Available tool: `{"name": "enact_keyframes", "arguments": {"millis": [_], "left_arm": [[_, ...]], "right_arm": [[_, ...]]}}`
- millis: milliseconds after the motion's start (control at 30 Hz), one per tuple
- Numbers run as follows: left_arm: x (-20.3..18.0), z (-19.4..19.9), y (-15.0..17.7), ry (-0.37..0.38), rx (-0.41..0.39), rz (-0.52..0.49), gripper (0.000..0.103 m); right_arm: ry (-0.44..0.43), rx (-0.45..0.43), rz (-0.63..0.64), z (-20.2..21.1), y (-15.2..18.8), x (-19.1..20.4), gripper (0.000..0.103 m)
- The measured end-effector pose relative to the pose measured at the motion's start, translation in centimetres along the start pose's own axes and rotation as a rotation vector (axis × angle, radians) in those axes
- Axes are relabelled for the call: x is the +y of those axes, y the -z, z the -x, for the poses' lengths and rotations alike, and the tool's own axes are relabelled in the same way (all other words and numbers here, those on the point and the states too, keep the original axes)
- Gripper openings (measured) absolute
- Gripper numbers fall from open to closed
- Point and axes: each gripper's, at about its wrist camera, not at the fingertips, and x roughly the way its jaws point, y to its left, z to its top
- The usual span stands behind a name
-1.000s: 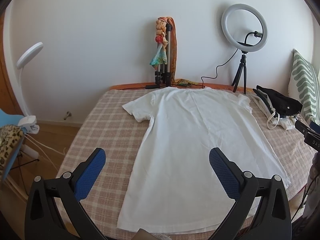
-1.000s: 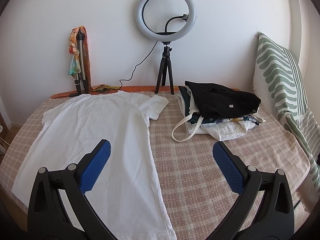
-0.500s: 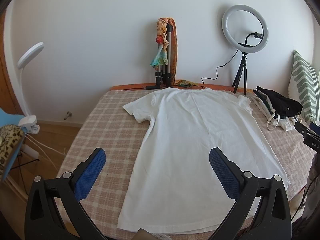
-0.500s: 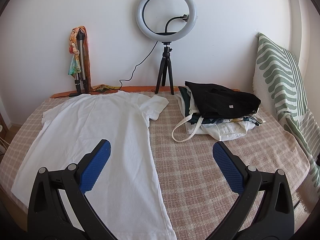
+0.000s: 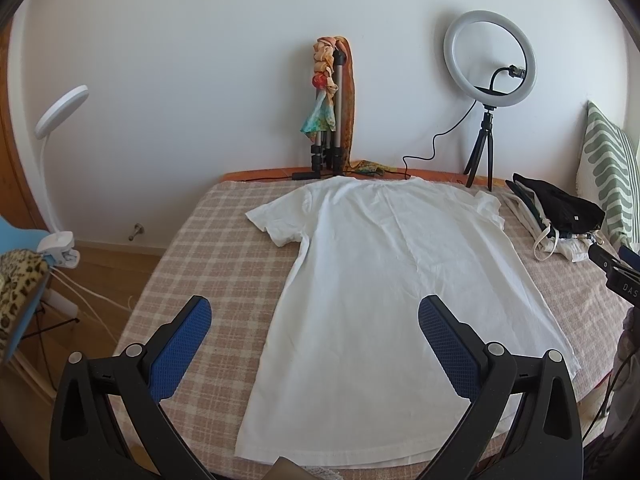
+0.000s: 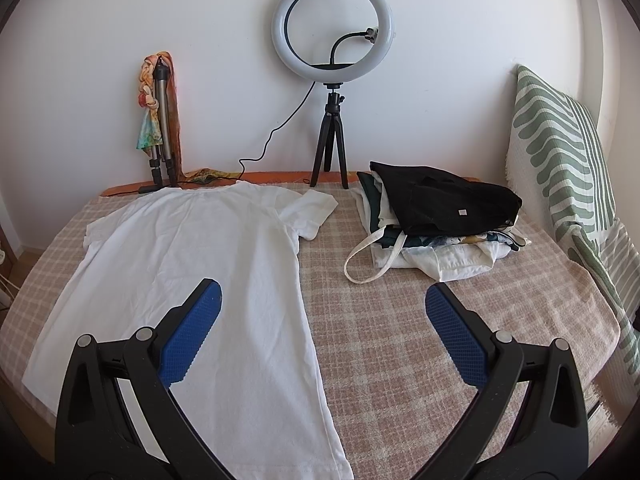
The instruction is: Fold small clothes
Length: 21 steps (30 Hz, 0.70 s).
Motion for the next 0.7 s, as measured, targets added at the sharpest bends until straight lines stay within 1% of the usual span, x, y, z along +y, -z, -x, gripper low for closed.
{"name": "enact_keyframes", "arguments": {"millis": [700], "left_arm": [[0.16,-0.03,0.16,0.000,0.003,0.001,0.103]], "right_arm": [[-0.001,0.001,-0.001,-0.04,0.03,0.06,0.103]]}}
